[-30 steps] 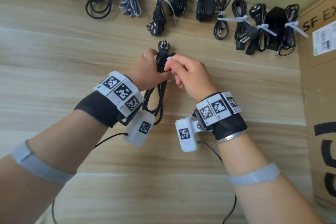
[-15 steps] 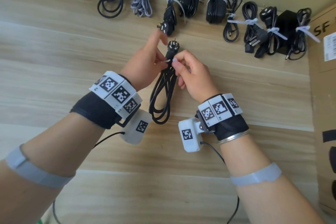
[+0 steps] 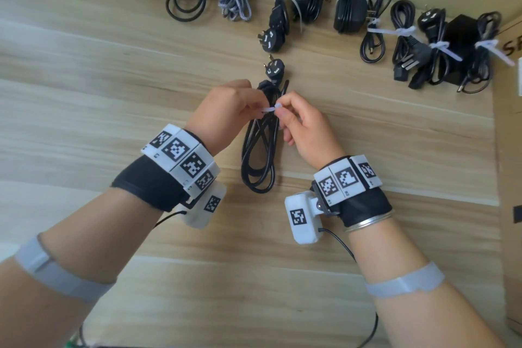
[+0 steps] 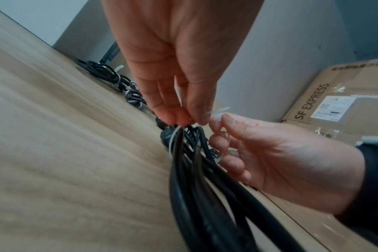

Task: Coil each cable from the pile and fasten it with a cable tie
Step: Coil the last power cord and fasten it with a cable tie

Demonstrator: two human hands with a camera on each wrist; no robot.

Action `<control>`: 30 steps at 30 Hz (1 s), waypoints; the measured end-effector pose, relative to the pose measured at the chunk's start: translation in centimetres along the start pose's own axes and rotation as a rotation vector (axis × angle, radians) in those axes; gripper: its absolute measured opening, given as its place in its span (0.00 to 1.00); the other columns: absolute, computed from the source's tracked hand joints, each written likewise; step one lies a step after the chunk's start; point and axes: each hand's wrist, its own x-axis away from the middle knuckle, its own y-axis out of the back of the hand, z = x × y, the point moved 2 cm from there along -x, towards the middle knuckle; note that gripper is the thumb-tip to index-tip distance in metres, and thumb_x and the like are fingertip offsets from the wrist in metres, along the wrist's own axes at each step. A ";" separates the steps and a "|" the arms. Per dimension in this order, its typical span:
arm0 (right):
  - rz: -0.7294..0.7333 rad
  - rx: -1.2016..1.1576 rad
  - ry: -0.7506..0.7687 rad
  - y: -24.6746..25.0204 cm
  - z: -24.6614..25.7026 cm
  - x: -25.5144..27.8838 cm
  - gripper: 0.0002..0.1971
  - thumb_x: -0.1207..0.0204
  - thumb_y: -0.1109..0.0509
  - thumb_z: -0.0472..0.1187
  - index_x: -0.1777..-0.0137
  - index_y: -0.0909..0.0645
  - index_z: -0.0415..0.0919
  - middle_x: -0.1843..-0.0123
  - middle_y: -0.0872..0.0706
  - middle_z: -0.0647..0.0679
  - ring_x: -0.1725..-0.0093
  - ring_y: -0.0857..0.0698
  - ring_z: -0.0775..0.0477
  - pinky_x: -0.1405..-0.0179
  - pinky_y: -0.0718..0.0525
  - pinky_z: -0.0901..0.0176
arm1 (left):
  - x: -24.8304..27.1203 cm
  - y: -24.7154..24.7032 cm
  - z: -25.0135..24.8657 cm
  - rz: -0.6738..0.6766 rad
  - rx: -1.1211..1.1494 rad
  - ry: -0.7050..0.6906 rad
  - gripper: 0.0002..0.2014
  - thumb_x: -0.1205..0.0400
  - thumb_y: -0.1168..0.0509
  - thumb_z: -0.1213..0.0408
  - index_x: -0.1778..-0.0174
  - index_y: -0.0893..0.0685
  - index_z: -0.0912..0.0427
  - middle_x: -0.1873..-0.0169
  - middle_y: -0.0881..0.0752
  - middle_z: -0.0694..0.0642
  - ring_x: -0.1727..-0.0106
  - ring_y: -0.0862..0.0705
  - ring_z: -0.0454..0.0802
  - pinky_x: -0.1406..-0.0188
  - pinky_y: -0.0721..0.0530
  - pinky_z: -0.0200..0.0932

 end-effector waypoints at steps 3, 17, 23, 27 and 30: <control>0.007 0.018 0.015 0.1 0.0 0.2 0.06 0.17 0.41 0.39 0.54 0.24 0.46 0.69 0.24 0.55 0.73 0.25 0.57 0.68 0.25 0.67 | 0.5 -0.2 -0.2 0.023 -0.037 -0.044 0.02 0.26 0.32 0.71 0.60 0.16 0.66 0.66 0.20 0.60 0.64 0.20 0.59 0.64 0.20 0.52; -0.004 -0.028 0.044 0.2 -0.1 1.0 0.07 0.18 0.40 0.35 0.56 0.24 0.46 0.68 0.21 0.54 0.69 0.22 0.55 0.66 0.20 0.65 | 0.6 -0.4 -0.2 0.039 -0.054 -0.049 0.02 0.24 0.33 0.73 0.60 0.16 0.67 0.65 0.21 0.62 0.64 0.21 0.60 0.63 0.21 0.57; 0.009 -0.017 0.052 0.1 0.2 1.4 0.07 0.18 0.40 0.36 0.54 0.22 0.47 0.66 0.19 0.56 0.68 0.21 0.56 0.65 0.19 0.64 | 0.8 -0.7 -0.6 0.011 -0.029 -0.071 0.04 0.25 0.34 0.70 0.60 0.16 0.67 0.66 0.21 0.57 0.64 0.21 0.57 0.64 0.23 0.49; 0.030 0.061 0.009 0.1 0.7 1.3 0.04 0.19 0.36 0.39 0.53 0.29 0.48 0.65 0.13 0.55 0.69 0.17 0.53 0.61 0.19 0.59 | 0.9 -0.7 -0.9 -0.027 0.042 -0.058 0.08 0.25 0.30 0.69 0.53 0.20 0.66 0.65 0.18 0.52 0.64 0.19 0.51 0.64 0.27 0.31; 0.044 0.096 -0.028 0.5 1.0 1.6 0.08 0.20 0.35 0.41 0.58 0.32 0.46 0.65 0.12 0.54 0.67 0.15 0.55 0.59 0.22 0.60 | 1.0 -0.8 -1.2 0.000 0.072 -0.095 0.09 0.25 0.30 0.67 0.53 0.20 0.65 0.65 0.20 0.50 0.65 0.20 0.50 0.65 0.25 0.33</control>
